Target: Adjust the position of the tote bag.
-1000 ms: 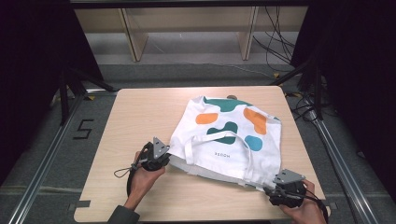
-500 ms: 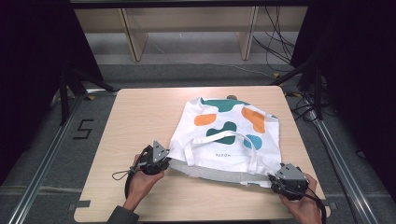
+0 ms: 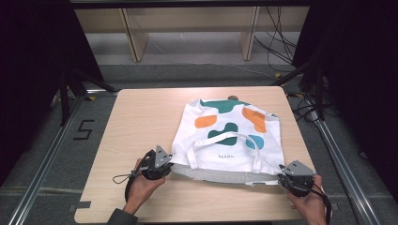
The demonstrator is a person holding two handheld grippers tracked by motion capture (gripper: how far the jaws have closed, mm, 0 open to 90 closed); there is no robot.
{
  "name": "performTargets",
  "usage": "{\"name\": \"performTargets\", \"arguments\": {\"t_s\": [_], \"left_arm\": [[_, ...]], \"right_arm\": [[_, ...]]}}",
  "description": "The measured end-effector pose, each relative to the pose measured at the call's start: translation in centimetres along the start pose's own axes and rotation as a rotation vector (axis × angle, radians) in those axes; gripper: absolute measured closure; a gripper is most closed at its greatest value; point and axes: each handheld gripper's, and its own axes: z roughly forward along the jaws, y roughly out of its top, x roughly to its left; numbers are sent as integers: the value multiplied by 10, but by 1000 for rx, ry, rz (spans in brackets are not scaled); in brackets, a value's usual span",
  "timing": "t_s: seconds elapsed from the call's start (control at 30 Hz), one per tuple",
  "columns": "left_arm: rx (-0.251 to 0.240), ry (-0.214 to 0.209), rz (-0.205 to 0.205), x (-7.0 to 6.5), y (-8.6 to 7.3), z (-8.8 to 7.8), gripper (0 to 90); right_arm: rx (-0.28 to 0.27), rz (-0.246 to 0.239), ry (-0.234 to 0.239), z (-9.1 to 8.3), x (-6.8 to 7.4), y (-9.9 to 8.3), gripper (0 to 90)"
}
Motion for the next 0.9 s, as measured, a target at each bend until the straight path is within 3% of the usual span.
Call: {"name": "performTargets", "arguments": {"t_s": [0.1, 0.13, 0.2, 0.23, 0.3, 0.33, 0.37, 0.4, 0.43, 0.47, 0.57, 0.6, 0.63, 0.67, 0.7, 0.73, 0.77, 0.83, 0.87, 0.9], "left_arm": [[9, -15, -31, -9, -4, -4, 777], [5, -17, 14, -8, -4, -7, 778], [1, -30, -13, -15, -7, -14, 779], [-8, -29, 16, -16, -8, -18, 779], [-3, -27, 23, -20, -11, -24, 778], [16, -43, 6, -23, -14, -26, 778], [3, -38, -4, -24, -16, -28, 778], [15, -44, -1, -25, -19, -31, 778], [12, -44, 30, -23, -20, -33, 778], [10, -41, -10, -26, -23, -36, 778], [11, -35, -21, -26, -28, -43, 778], [14, -32, -17, -26, -30, -45, 778], [5, -31, 29, -22, -30, -46, 777], [5, -26, -28, -24, -33, -48, 778], [-19, -28, -19, -23, -34, -47, 776], [-2, -31, 14, -20, -34, -48, 776], [-1, -31, 11, -20, -34, -48, 776], [-9, -27, 10, -20, -33, -48, 780], [-32, -13, -25, -22, -32, -48, 783], [-20, -21, -66, -24, -32, -50, 785]], "right_arm": [[-5, 15, 6, 0, -3, 0, 774], [-7, 17, 4, 0, -3, 0, 775], [-19, 30, 6, 0, -5, 0, 776], [-19, 31, 13, 0, -6, 1, 777], [-34, 30, 12, 1, -7, 2, 777], [-22, 28, 35, 1, -7, 2, 777], [-29, 43, 41, 1, -5, 3, 778], [-36, 17, 27, 1, -5, 4, 778], [-39, 10, 33, 1, -3, 5, 778], [-38, 9, 35, 0, -2, 5, 778], [-51, -11, 45, -3, 4, 8, 779], [-55, -13, 48, -5, 5, 9, 779], [-63, -24, 54, -7, 7, 9, 779], [-66, -10, 62, -9, 9, 9, 778], [-72, -5, 80, -11, 10, 8, 778], [-80, -14, 82, -12, 10, 7, 778], [-74, 14, 98, -13, 12, 6, 778], [-84, 13, 104, -13, 11, 5, 779], [-90, 21, 100, -13, 10, 5, 780], [-89, 57, 105, -14, 12, 5, 781]]}}
